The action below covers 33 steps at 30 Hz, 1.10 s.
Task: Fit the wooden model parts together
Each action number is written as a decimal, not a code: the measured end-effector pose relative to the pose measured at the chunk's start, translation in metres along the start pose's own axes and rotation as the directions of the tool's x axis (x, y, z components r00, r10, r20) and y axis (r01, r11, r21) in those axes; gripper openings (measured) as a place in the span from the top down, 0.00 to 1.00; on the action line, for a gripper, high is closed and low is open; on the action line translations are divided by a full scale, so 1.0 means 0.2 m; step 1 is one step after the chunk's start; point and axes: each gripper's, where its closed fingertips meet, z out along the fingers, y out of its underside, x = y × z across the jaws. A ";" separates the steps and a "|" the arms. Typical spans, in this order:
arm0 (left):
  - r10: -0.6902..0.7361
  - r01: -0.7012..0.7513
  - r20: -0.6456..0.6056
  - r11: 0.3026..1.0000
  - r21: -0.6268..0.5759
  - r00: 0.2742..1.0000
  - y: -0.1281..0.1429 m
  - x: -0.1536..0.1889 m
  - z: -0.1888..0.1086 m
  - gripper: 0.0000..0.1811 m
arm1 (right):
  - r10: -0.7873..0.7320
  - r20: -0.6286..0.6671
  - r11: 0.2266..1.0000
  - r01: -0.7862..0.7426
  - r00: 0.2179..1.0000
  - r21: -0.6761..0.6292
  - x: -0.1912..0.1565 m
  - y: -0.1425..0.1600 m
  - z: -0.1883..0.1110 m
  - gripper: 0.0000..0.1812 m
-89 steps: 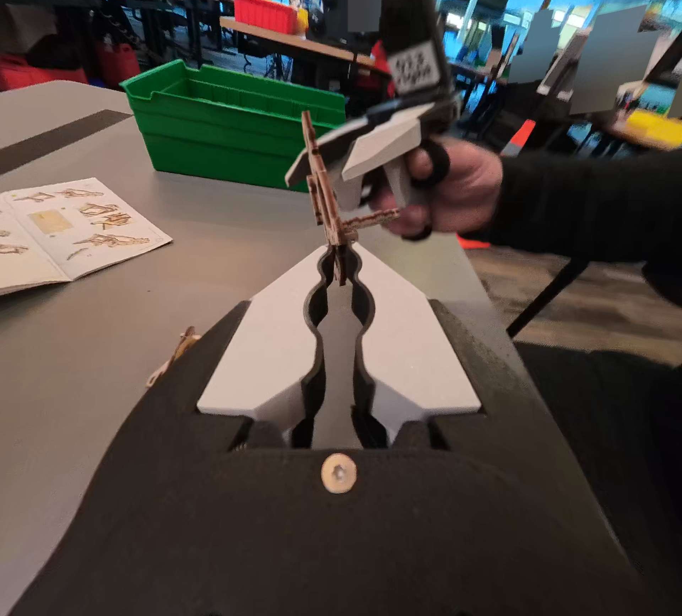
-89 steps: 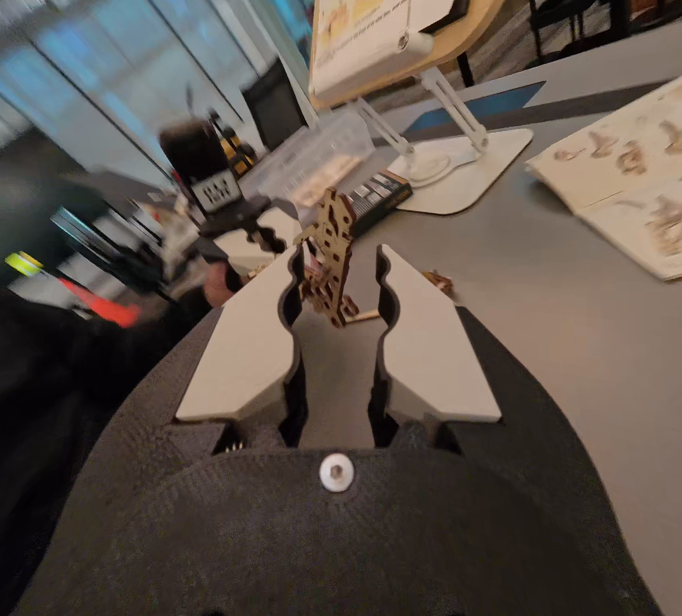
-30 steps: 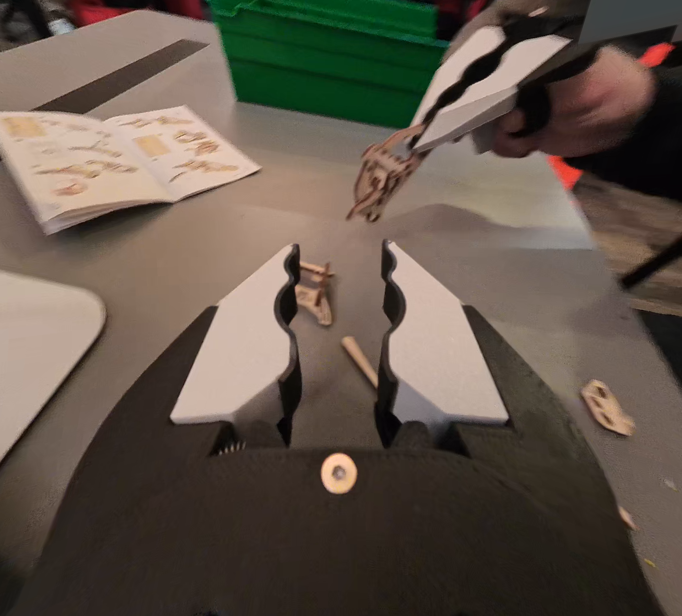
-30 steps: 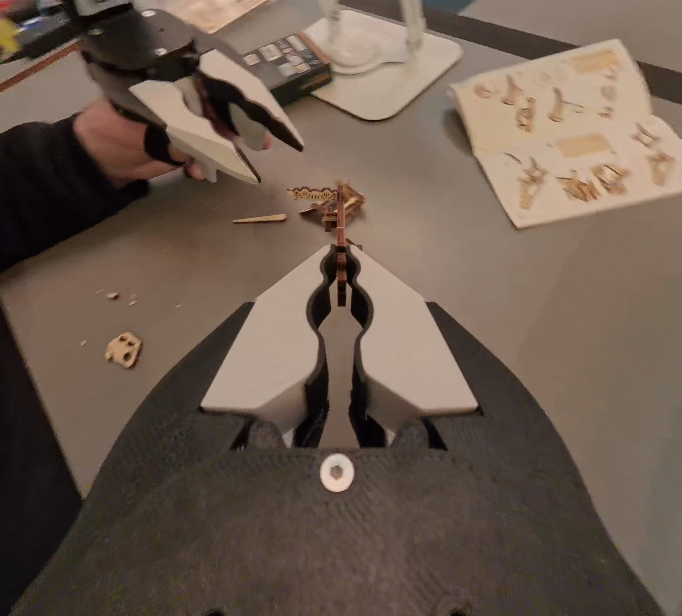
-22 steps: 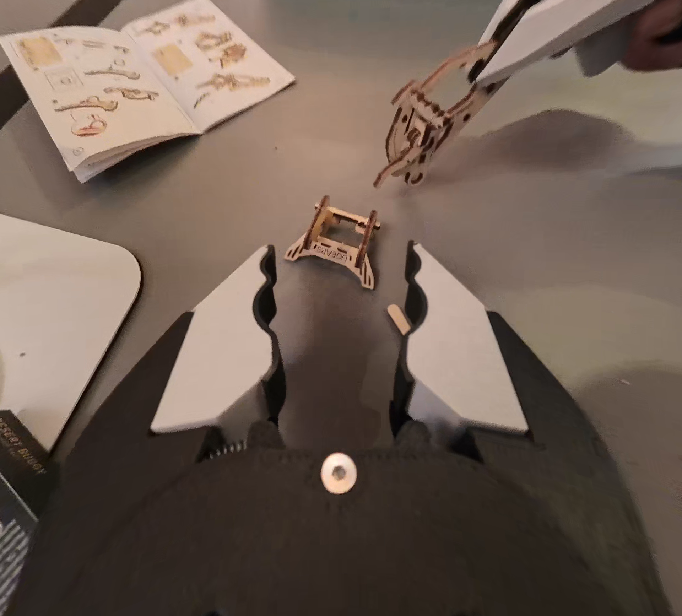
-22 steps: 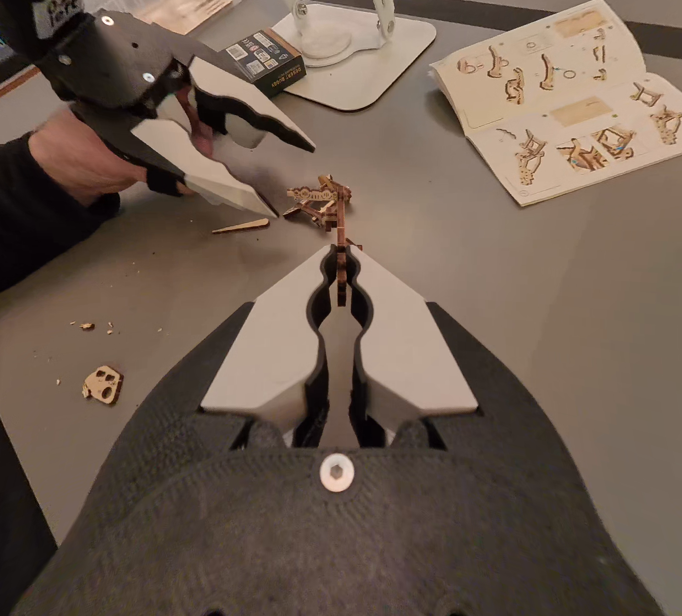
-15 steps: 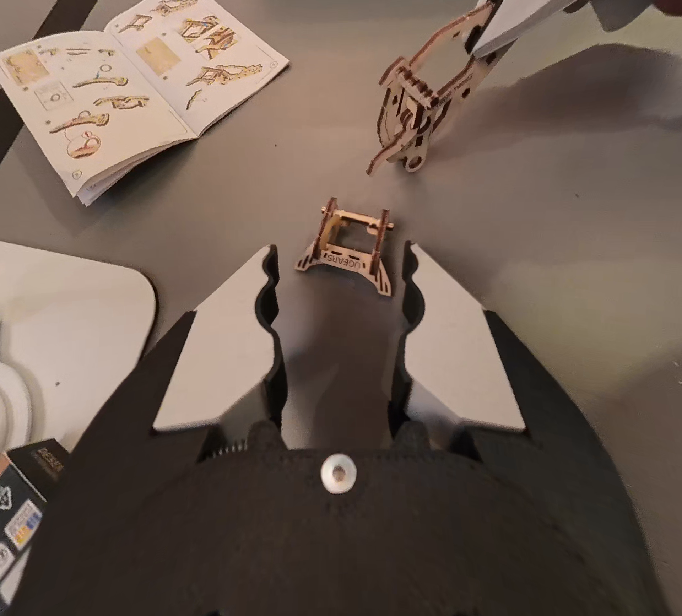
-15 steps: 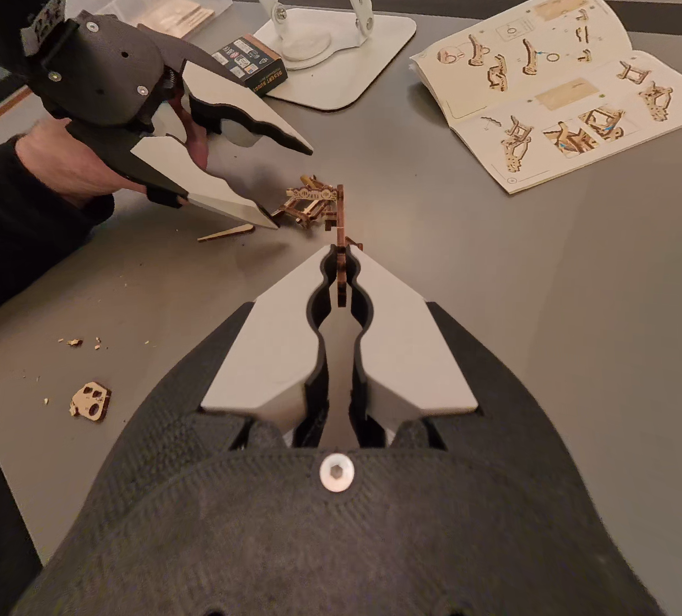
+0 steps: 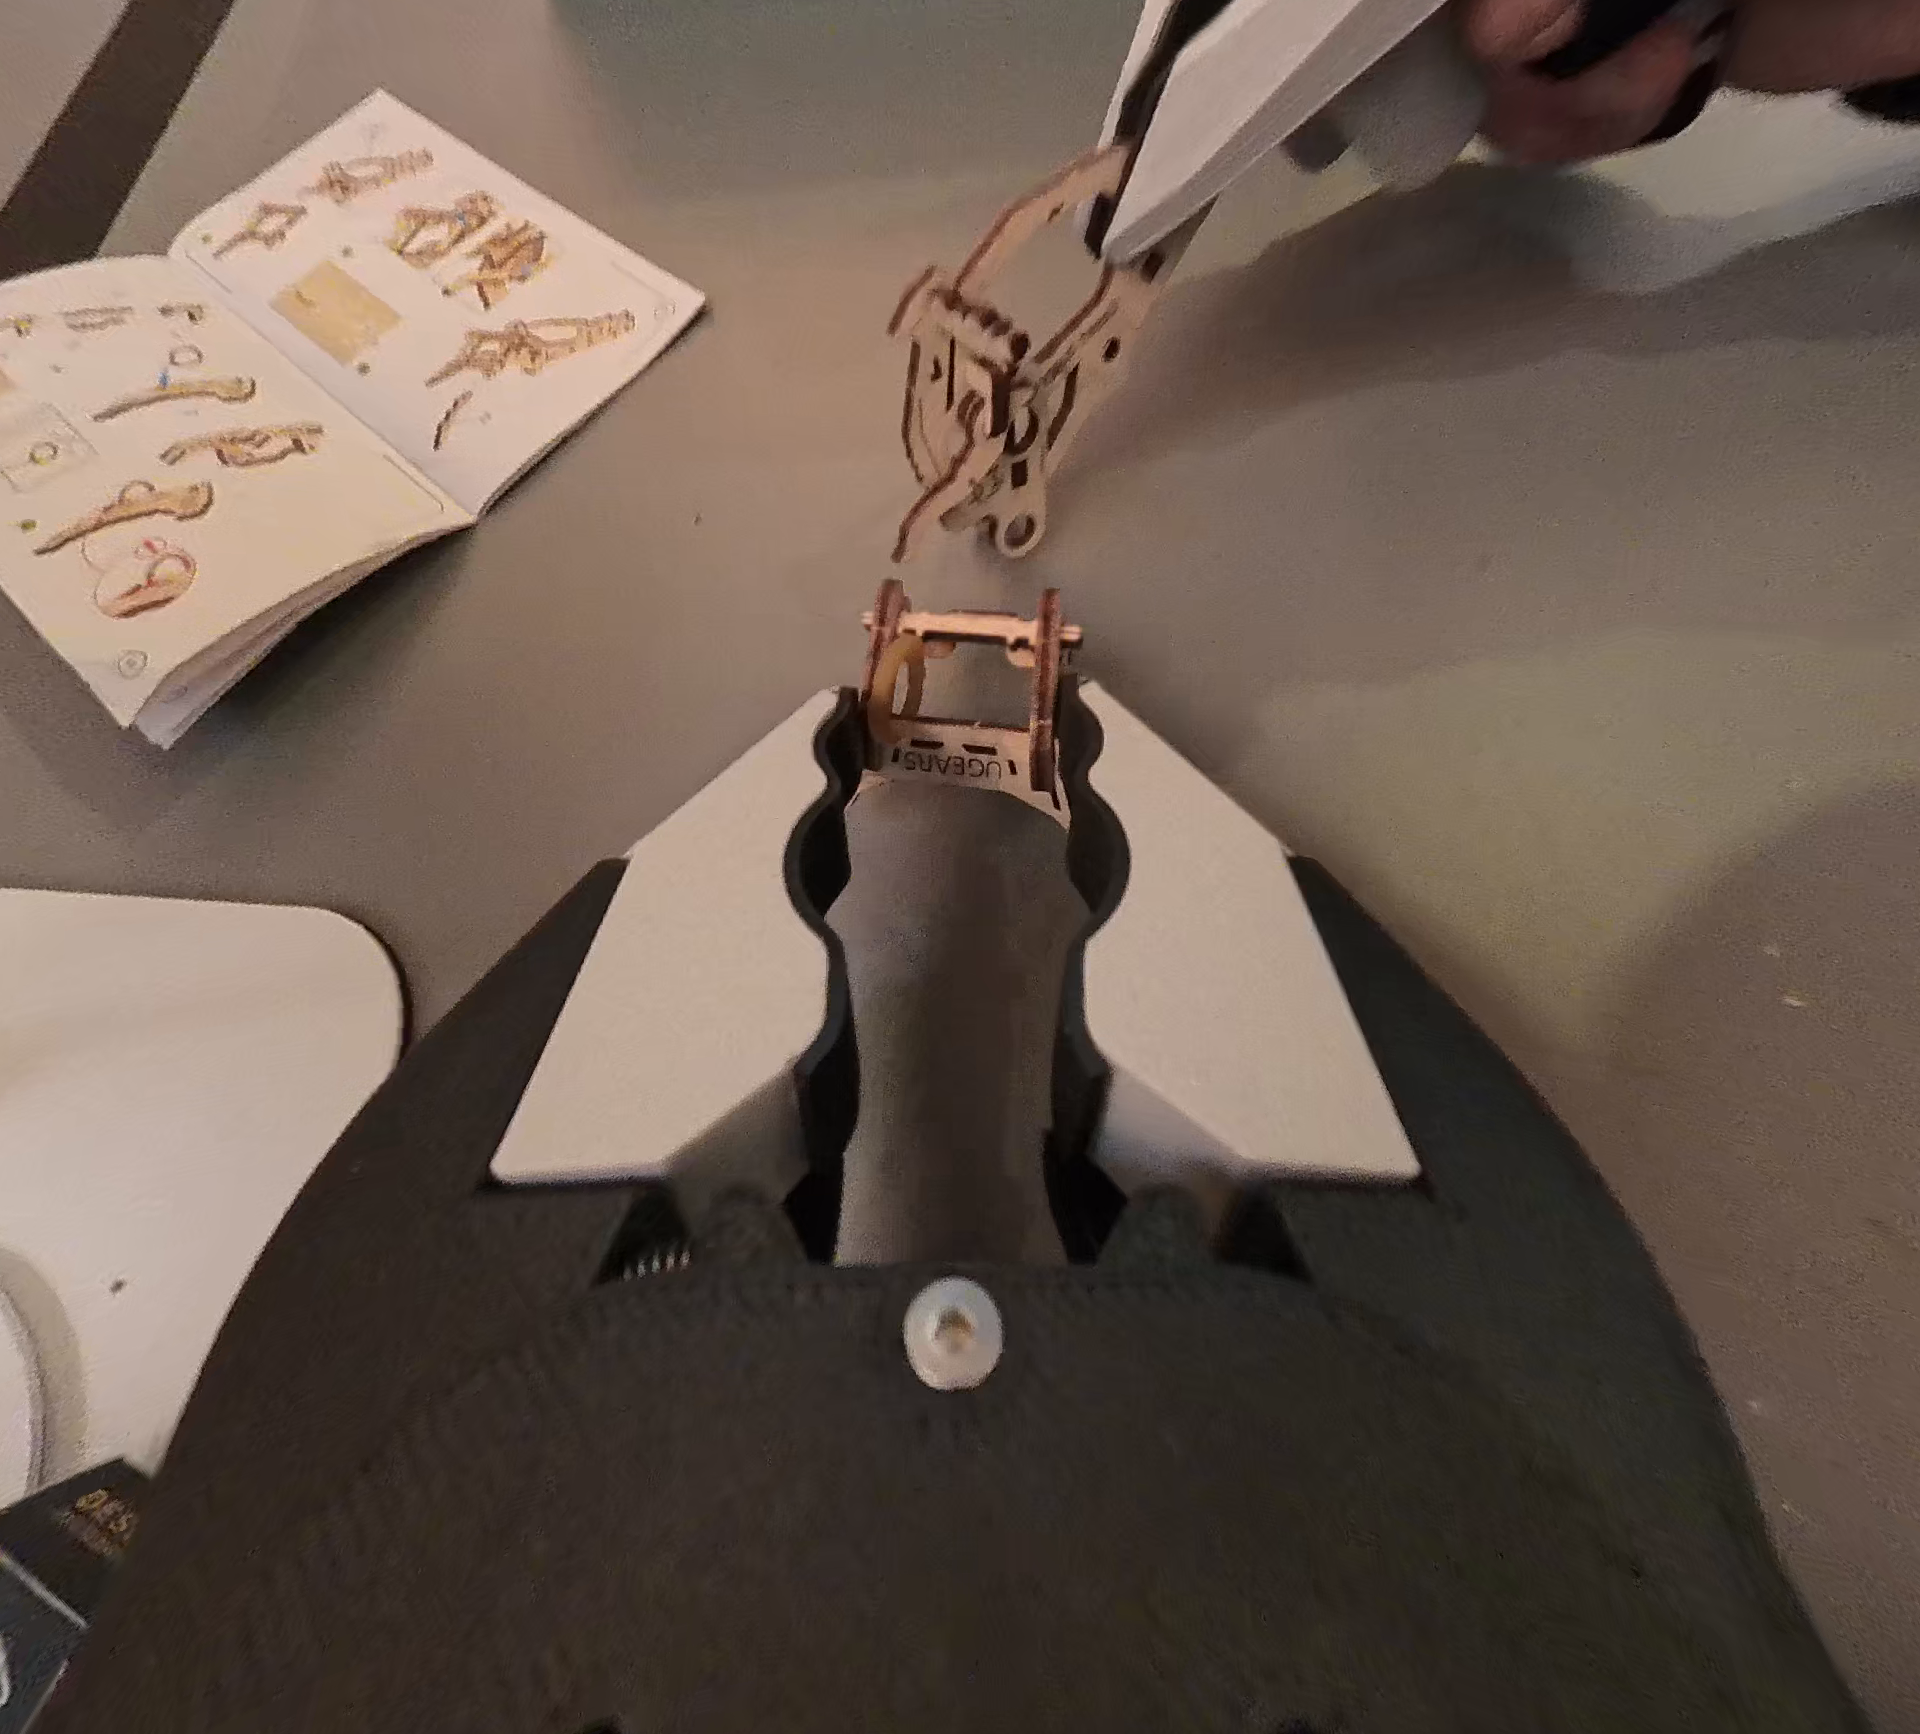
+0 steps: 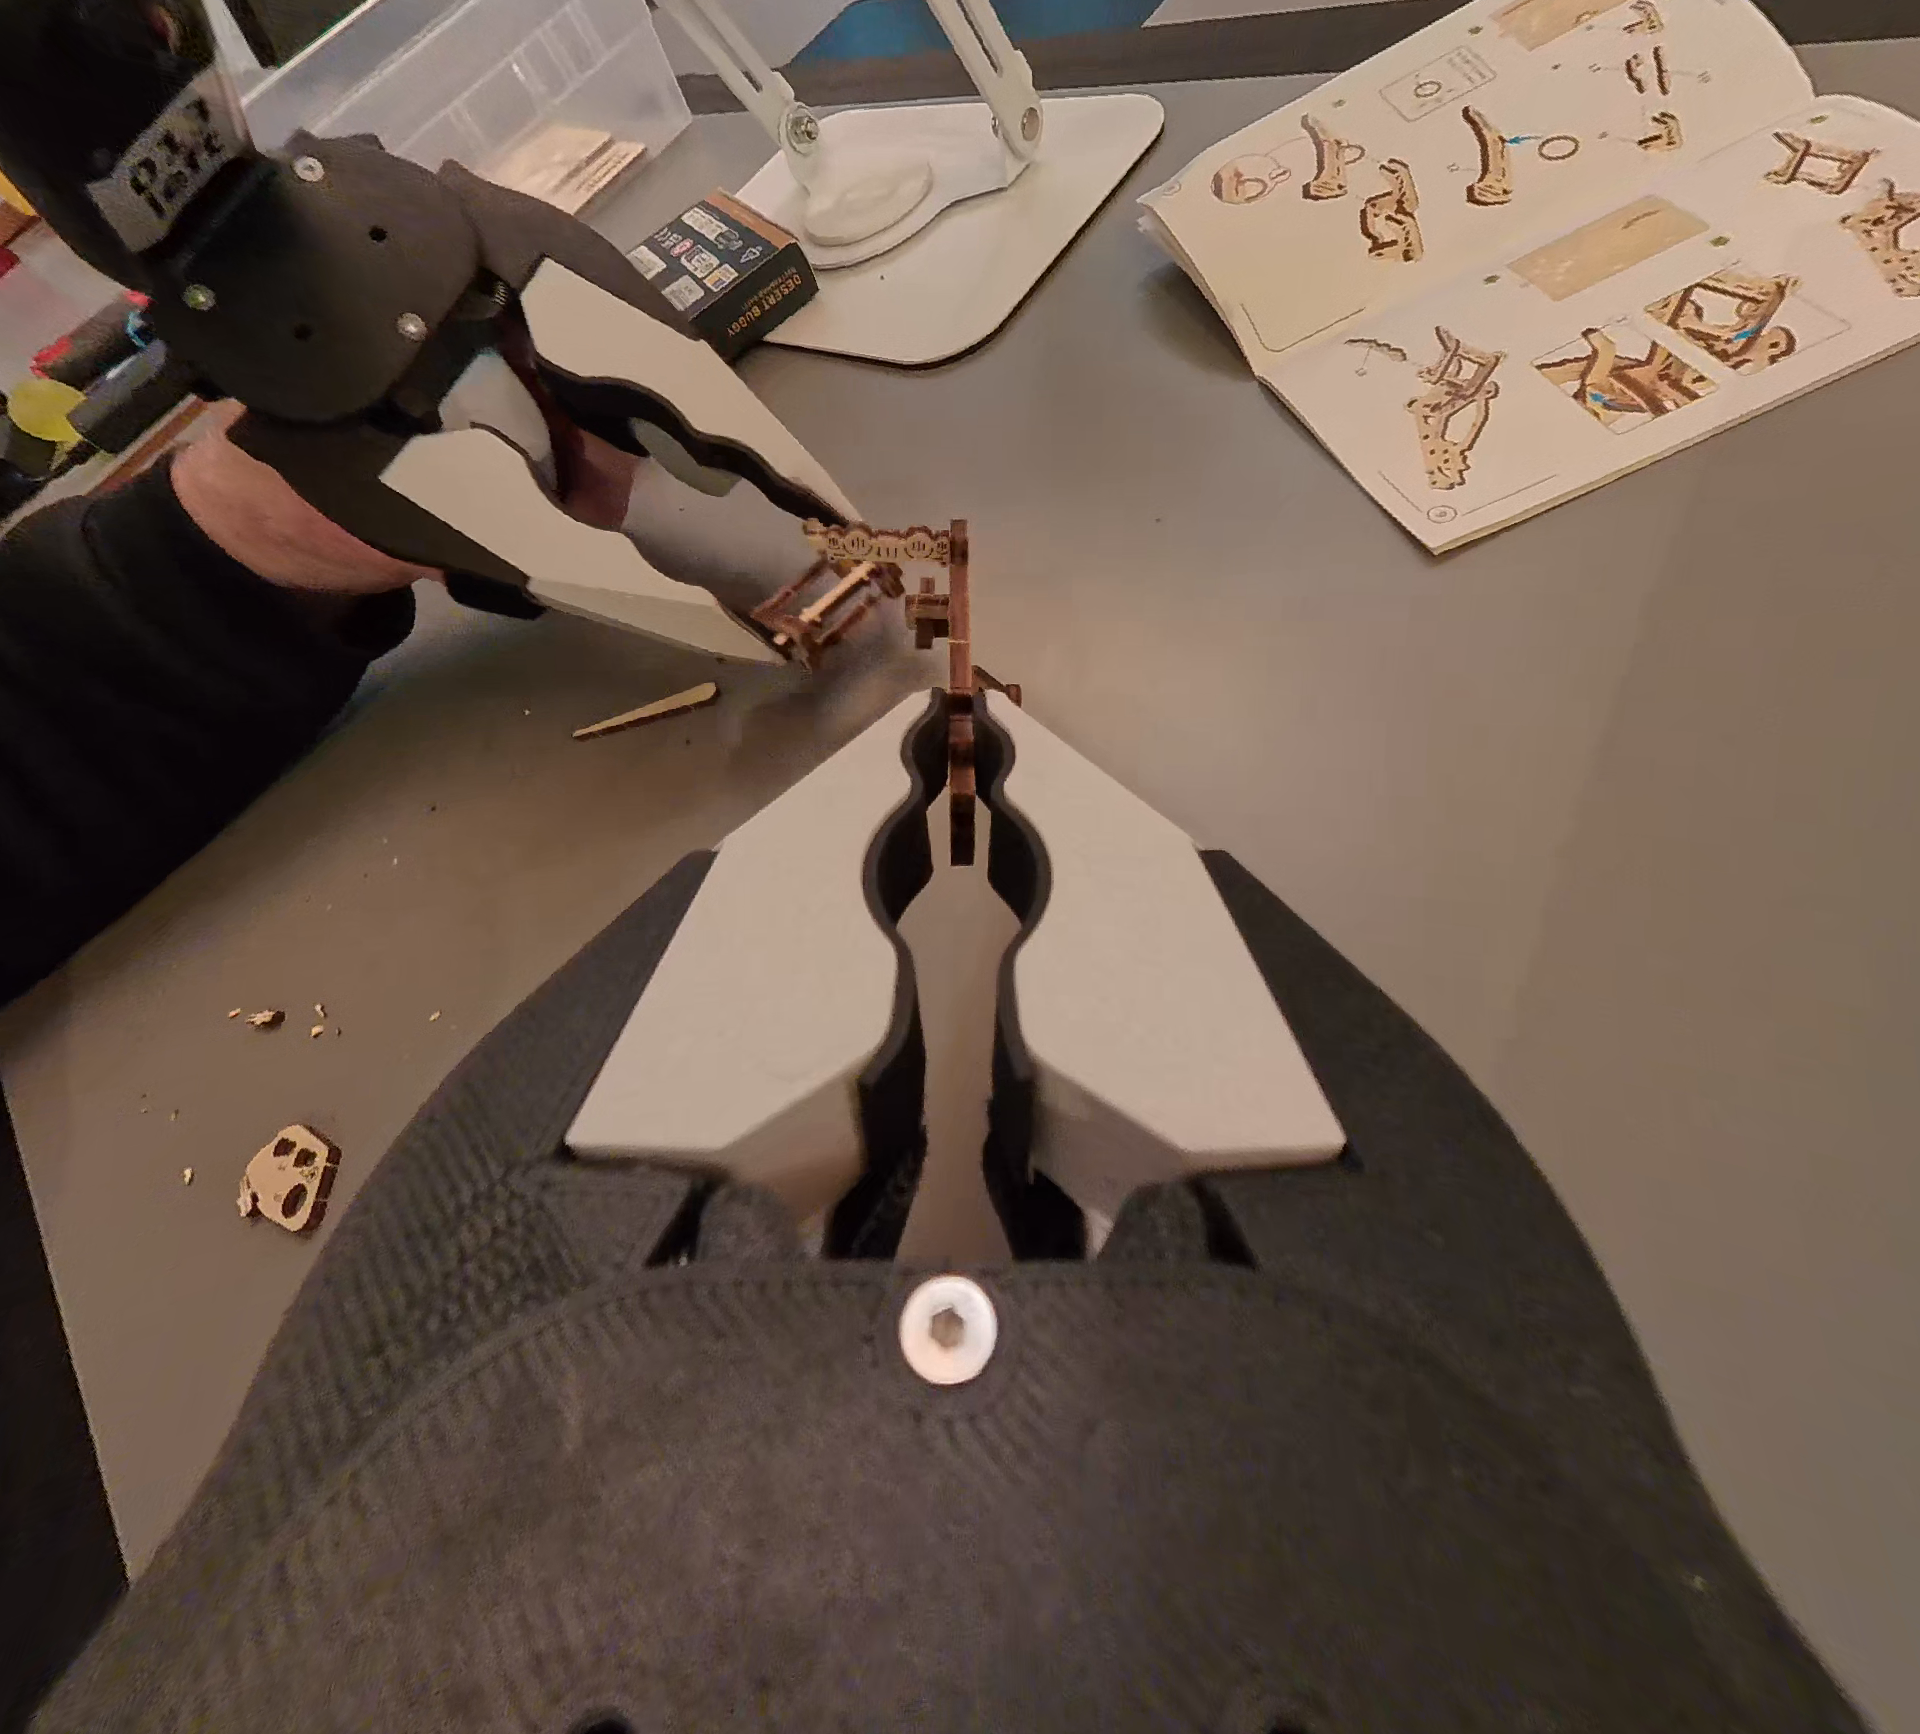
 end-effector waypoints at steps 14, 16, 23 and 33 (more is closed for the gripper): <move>0.064 0.016 -0.282 0.962 0.273 0.957 -0.25 0.20 -0.17 0.80 | -0.084 0.299 0.993 0.056 0.951 0.104 -0.10 -0.04 -0.09 1.00; 0.078 -0.002 -0.287 0.966 0.257 0.955 -0.22 0.22 -0.16 0.80 | -0.123 0.331 0.990 0.095 0.935 0.101 -0.12 -0.03 -0.09 1.00; 0.086 0.025 -0.354 0.954 0.297 0.931 -0.22 0.28 -0.20 0.80 | -0.186 0.450 0.982 0.177 0.874 0.064 -0.21 0.02 -0.10 1.00; 0.063 0.057 -0.386 0.955 0.291 0.920 -0.20 0.28 -0.17 0.80 | -0.199 0.462 0.979 0.198 0.864 0.051 -0.22 0.03 -0.09 1.00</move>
